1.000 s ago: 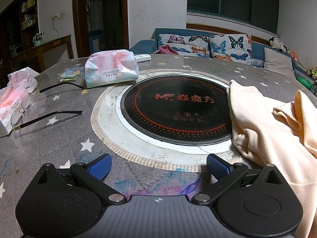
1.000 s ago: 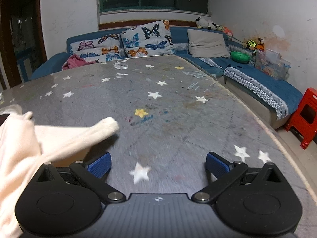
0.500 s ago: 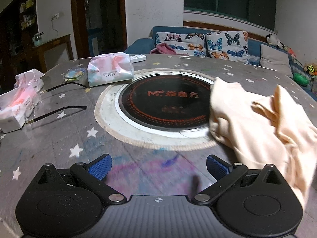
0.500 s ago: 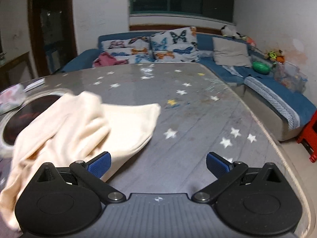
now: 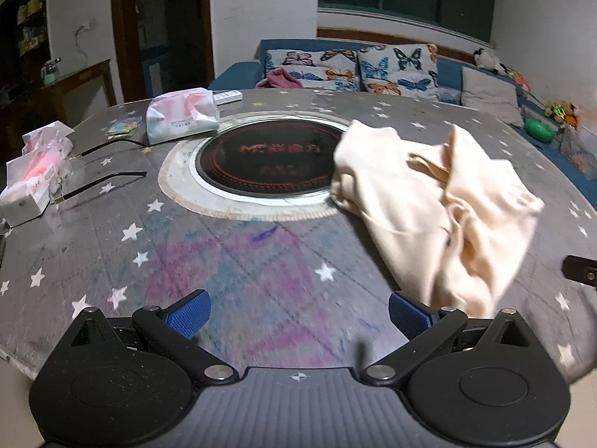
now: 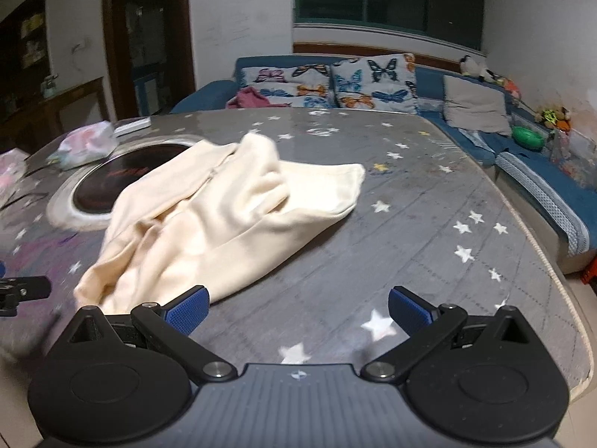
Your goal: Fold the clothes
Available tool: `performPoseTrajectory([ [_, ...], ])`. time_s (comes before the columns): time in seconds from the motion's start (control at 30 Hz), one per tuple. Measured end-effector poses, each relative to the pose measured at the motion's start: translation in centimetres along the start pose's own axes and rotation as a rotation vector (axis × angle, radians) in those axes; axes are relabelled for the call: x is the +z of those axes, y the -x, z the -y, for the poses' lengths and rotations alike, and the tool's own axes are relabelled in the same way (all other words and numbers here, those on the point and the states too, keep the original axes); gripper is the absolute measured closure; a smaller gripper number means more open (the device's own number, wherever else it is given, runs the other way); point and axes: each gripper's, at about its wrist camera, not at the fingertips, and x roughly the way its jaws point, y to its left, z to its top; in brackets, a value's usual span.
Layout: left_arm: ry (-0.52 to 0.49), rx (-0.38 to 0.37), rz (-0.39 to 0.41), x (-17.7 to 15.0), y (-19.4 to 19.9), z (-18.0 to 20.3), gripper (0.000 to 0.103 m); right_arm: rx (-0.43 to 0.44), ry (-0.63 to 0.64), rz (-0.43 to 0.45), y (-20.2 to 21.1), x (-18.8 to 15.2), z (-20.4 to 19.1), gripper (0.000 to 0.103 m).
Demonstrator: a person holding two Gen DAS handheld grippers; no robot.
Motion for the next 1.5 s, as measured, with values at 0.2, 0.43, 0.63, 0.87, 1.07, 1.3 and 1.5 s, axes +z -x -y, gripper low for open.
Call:
performPoseTrajectory([
  [0.2, -0.031, -0.038, -0.021, -1.5, 1.4, 0.9, 0.0, 0.01, 0.035, -0.027, 0.7, -1.3, -1.1, 0.0],
  [0.43, -0.066, -0.048, -0.032, -2.5, 2.1, 1.8, 0.0, 0.012, 0.062, -0.027, 1.6, -2.3, -2.1, 0.0],
  [0.63, -0.087, -0.051, -0.047, -3.0, 2.2, 2.4, 0.0, 0.024, 0.071, -0.04, 1.6, -2.9, -2.4, 0.0],
  [0.87, -0.103, -0.057, -0.054, -3.2, 2.1, 2.9, 0.0, 0.032, 0.078, -0.05, 1.4, -3.1, -2.6, 0.0],
  [1.07, -0.106, -0.057, -0.055, -3.1, 2.1, 3.1, 0.0, 0.039, 0.078, -0.053, 1.4, -3.1, -2.8, 0.0],
  [1.3, -0.11, -0.055, -0.055, -2.9, 2.1, 3.2, 0.0, 0.048, 0.081, -0.054, 1.4, -3.1, -3.0, 0.0],
  [1.5, -0.114, -0.053, -0.056, -2.9, 2.1, 3.4, 0.0, 0.054, 0.081, -0.052, 1.4, -3.1, -3.1, 0.0],
])
